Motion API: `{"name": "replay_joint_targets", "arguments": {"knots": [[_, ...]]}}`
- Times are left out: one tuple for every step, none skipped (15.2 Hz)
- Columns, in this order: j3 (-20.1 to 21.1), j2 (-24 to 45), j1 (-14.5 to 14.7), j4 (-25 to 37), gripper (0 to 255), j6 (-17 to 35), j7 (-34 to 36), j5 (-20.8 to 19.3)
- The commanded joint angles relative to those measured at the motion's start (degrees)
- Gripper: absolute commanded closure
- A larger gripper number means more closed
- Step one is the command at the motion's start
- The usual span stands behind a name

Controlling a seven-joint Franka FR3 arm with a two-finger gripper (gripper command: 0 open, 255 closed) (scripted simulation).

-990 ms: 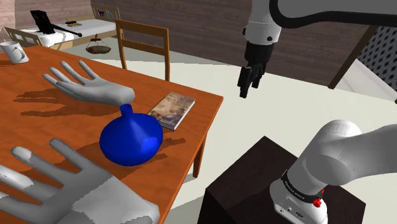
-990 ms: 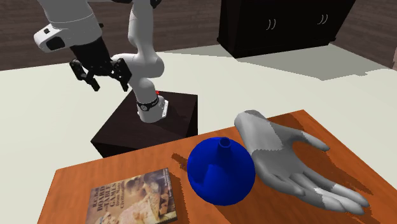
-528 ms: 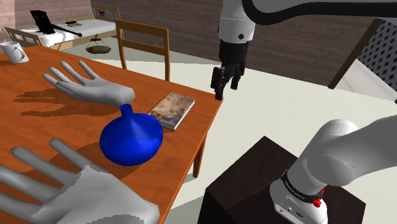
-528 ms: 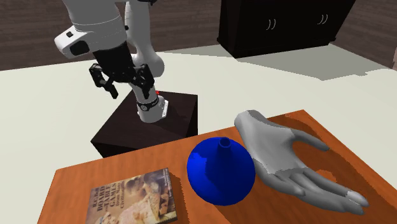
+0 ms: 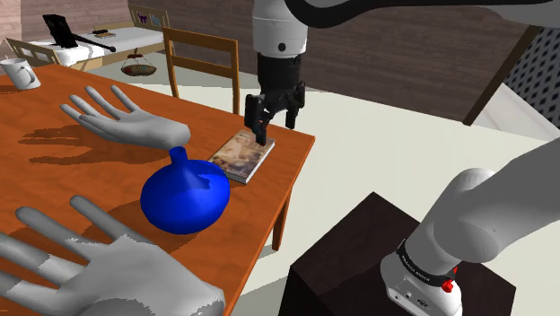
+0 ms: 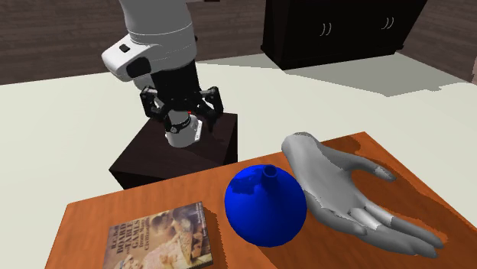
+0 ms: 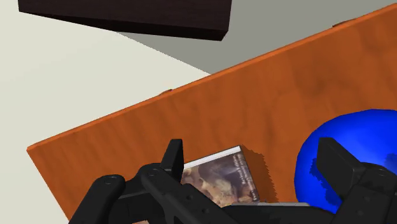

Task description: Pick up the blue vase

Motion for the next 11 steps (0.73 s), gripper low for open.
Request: {"name": "replay_joint_targets", "arguments": {"knots": [[2.1, 3.8, 0.1, 3.9, 0, 0.3, 2.9, -0.7], [3.2, 5.8, 0.2, 5.9, 0, 0.4, 4.4, -1.3], [4.3, 7.9, 0.3, 8.0, 0, 0.5, 5.9, -1.9], [5.3, 10.1, 0.5, 10.1, 0, 0.5, 7.5, -2.7], [6.3, 12.3, 0.8, 12.4, 0, 0.4, 9.1, -3.6], [7.3, 14.6, 1.1, 14.8, 0, 0.2, 10.8, -4.7], [8.3, 17.0, 1.5, 17.3, 0, 0.0, 12.4, -5.8], [9.2, 19.4, 2.1, 19.9, 0, -0.3, 14.1, -7.1], [10.1, 22.0, 2.7, 22.6, 0, -0.7, 15.9, -8.5], [10.8, 24.7, 3.6, 25.5, 0, -1.3, 17.6, -10.1], [11.5, 27.4, 4.6, 28.5, 0, -2.0, 19.3, -11.7]]}}
